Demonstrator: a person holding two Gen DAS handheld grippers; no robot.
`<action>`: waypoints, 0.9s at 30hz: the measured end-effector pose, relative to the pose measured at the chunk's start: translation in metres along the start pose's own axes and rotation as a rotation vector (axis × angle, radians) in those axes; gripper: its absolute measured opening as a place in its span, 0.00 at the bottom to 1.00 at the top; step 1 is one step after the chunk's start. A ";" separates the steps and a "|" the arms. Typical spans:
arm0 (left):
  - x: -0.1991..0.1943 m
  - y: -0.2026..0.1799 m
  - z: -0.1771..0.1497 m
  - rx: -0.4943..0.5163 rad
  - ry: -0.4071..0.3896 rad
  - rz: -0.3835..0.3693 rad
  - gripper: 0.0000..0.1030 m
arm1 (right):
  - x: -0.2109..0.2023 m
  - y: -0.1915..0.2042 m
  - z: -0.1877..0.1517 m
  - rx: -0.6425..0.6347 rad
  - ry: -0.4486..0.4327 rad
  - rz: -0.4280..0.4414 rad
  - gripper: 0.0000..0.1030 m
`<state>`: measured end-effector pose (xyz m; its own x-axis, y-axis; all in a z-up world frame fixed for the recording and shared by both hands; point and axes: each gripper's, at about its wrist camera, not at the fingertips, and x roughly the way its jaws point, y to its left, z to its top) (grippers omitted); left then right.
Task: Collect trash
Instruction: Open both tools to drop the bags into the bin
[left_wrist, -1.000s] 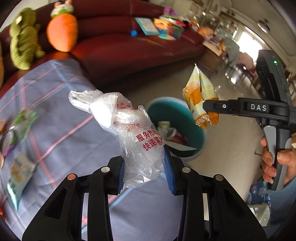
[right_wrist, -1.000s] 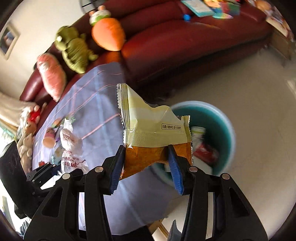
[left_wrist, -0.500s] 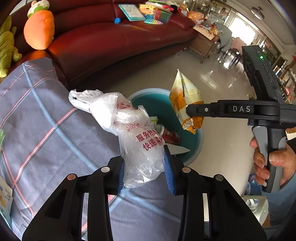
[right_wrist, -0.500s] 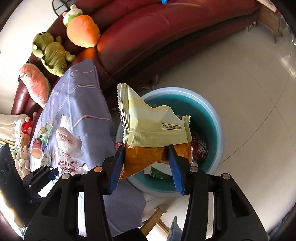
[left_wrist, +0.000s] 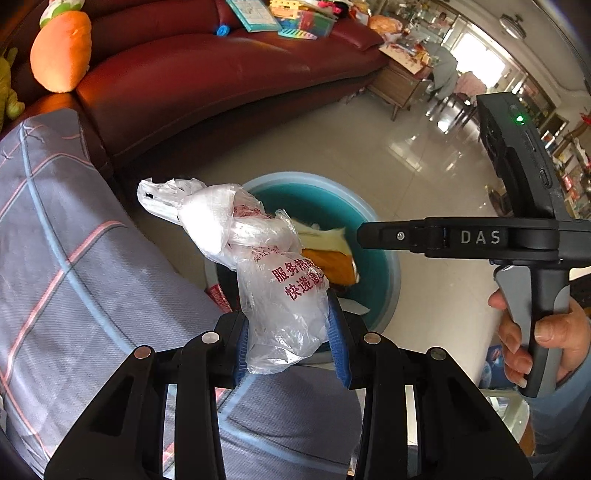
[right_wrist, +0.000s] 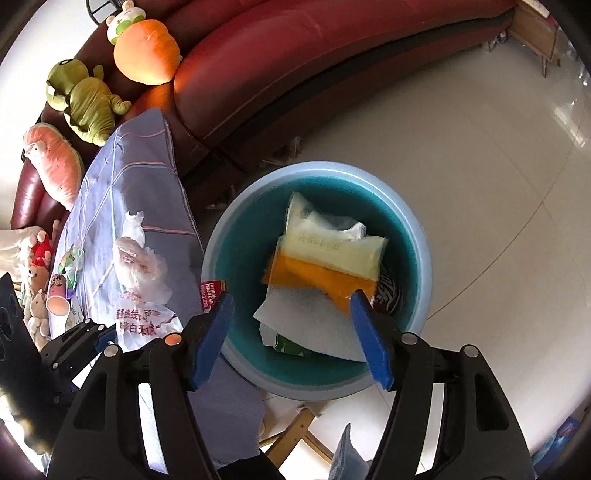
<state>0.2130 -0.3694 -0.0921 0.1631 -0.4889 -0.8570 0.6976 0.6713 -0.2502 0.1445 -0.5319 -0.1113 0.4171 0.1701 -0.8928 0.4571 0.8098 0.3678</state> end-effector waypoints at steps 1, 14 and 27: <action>0.001 -0.001 0.000 0.002 0.002 0.000 0.36 | 0.000 -0.002 0.000 0.003 -0.003 -0.004 0.66; 0.024 -0.022 0.013 0.035 0.026 -0.024 0.36 | -0.016 -0.017 -0.002 0.032 -0.014 -0.061 0.77; 0.034 -0.024 0.018 0.013 0.015 0.024 0.87 | -0.021 -0.027 -0.003 0.072 -0.016 -0.093 0.81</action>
<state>0.2141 -0.4117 -0.1069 0.1693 -0.4640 -0.8695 0.7030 0.6752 -0.2235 0.1215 -0.5556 -0.1035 0.3824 0.0862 -0.9200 0.5494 0.7793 0.3014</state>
